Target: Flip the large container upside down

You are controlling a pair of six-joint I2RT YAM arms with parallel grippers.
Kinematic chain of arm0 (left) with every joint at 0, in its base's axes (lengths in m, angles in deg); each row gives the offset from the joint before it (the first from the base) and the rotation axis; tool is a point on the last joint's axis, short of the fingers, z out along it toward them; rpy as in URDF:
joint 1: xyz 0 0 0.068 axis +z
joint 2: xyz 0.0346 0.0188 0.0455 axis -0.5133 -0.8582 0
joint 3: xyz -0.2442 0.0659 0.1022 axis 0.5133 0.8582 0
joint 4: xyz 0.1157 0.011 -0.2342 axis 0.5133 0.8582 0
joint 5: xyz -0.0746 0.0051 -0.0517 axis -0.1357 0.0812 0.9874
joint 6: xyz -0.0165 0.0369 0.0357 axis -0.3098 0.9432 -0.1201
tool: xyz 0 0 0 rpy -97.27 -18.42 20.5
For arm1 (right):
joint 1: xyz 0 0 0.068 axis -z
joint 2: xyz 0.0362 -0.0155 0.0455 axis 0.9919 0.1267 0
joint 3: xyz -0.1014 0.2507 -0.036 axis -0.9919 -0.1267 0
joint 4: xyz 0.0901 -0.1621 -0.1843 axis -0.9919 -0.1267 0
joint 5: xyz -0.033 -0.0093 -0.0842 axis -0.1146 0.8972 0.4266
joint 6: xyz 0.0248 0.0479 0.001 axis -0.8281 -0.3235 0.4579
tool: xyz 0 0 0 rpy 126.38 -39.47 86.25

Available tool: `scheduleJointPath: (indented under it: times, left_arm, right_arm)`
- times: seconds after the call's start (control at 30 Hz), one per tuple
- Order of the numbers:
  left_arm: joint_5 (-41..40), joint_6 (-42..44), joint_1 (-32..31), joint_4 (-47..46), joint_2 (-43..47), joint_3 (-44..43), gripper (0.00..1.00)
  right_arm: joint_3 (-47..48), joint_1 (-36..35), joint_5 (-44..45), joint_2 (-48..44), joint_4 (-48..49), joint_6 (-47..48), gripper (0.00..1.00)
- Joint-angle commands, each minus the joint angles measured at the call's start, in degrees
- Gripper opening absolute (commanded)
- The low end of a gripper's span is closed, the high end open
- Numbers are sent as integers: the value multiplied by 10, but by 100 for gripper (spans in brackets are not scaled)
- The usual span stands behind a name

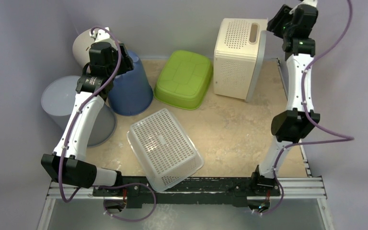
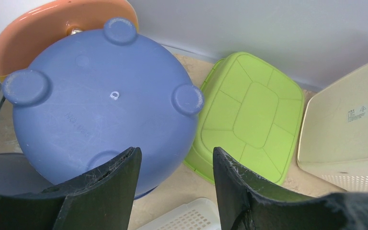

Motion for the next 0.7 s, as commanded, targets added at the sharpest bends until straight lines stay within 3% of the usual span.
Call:
scheduleJointPath:
  times: [0.0,0.43,0.67]
  left_arm:
    - [-1,9,7,-28,5,-7,56]
    - [-1,13,11,-31,-7,-9,56]
    - [2,12,11,-33,-9,-8,56]
  right_arm:
    - [17,-1,-82,21,-22,-30,57]
    - [6,0,-113,25,-3,-38,55]
    - [1,-1,-107,-4,11,-38,59]
